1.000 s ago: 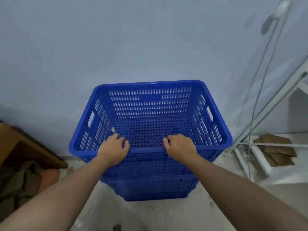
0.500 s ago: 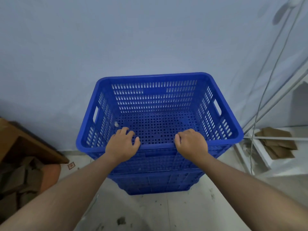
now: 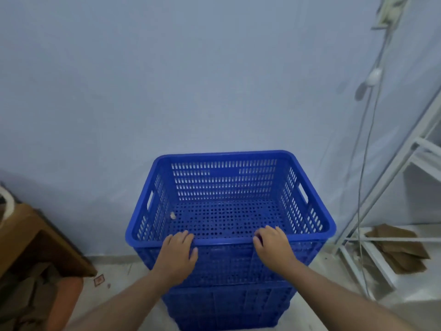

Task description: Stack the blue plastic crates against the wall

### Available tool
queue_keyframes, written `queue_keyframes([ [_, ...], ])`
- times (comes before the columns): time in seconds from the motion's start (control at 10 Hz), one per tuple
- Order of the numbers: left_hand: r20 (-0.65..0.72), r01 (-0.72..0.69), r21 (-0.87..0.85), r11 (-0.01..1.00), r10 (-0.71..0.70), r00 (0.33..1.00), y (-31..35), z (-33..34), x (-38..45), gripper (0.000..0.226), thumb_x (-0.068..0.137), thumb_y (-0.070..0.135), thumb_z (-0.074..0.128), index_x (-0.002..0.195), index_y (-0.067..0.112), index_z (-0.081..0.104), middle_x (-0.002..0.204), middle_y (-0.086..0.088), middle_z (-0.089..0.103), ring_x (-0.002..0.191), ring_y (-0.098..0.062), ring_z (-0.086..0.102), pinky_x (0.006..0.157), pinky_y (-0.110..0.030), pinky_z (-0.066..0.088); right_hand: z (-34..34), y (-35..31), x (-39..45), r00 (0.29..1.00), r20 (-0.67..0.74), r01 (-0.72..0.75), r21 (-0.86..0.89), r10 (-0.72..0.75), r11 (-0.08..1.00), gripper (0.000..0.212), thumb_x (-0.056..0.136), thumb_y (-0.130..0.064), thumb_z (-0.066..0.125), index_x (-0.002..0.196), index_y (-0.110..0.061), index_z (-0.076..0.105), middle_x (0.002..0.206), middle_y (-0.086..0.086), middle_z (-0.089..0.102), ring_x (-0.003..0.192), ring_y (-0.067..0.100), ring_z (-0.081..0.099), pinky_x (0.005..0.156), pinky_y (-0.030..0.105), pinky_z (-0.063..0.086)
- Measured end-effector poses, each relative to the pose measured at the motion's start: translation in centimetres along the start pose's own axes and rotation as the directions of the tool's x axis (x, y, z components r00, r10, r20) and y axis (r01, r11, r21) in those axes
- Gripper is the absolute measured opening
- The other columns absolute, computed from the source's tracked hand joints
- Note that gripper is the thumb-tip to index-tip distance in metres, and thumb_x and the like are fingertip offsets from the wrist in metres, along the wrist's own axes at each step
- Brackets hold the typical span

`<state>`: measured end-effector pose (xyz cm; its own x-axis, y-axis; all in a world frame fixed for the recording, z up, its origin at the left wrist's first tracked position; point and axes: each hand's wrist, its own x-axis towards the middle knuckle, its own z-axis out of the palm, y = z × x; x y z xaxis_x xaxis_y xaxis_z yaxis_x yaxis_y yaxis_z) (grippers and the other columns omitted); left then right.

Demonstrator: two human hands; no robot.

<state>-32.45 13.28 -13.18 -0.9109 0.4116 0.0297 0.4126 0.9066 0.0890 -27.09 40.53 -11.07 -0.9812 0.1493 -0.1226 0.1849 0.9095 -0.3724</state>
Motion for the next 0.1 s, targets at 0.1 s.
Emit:
queue_keyframes([
  [0.1,-0.046,-0.090,0.009,0.996,0.091,0.995,-1.22,2.87,-4.37,0.078,0.060,0.056,0.063,0.131,0.026,0.056,0.159,-0.002,0.030,0.133,-0.017,0.052,0.092,-0.019,0.051,-2.12,0.24,-2.55,0.986,0.160,0.008,0.191,-0.039,0.981,0.045,0.103,-0.031,0.043,0.147,-0.021,0.040,0.158,-0.003,0.030,0.153,0.020,0.012,0.125,0.036,0.007],
])
